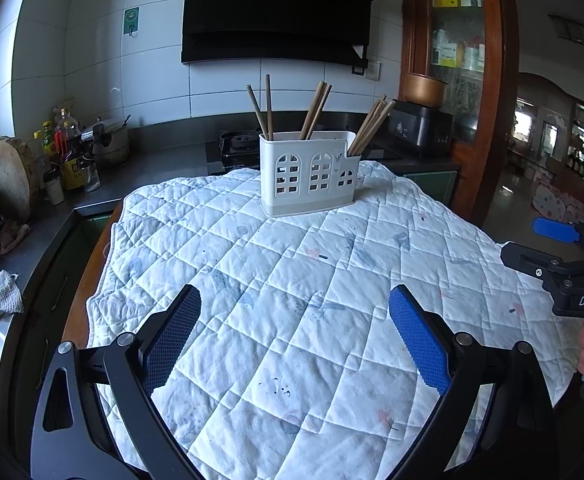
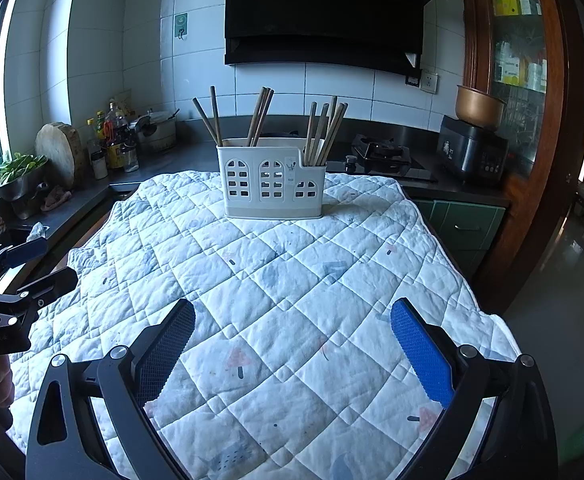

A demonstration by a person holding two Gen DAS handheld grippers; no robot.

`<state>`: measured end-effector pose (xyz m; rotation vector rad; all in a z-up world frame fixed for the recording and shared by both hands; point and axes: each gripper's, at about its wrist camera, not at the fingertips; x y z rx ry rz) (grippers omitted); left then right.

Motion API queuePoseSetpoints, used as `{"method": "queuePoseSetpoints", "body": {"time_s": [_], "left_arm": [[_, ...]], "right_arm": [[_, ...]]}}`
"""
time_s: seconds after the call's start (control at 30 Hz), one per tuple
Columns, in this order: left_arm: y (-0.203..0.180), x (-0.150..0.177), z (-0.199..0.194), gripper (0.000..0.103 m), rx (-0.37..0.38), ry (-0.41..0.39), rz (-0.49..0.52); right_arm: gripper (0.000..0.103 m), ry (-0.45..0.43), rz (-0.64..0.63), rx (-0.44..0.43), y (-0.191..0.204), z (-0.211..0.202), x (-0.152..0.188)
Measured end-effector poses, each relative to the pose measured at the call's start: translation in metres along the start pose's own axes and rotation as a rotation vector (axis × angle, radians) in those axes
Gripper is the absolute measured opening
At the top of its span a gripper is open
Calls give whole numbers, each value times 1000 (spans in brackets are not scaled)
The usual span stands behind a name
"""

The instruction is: Organize utensils

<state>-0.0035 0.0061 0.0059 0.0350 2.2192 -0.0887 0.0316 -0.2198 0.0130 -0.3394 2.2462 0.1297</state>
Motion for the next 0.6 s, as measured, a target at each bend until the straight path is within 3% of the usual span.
{"method": "queuePoseSetpoints", "body": {"time_s": [0.6], "left_arm": [[5,1,3,94,8,10,-29]], "right_arm": [[95,4,2,-4,-1,0,0]]}}
Point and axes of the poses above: each gripper's, at about its wrist camera, not at the fingertips, and z roughly the way its jaws point, y to its left, x to its underside, and after that the axes turned 6 degrees about y, right-handed
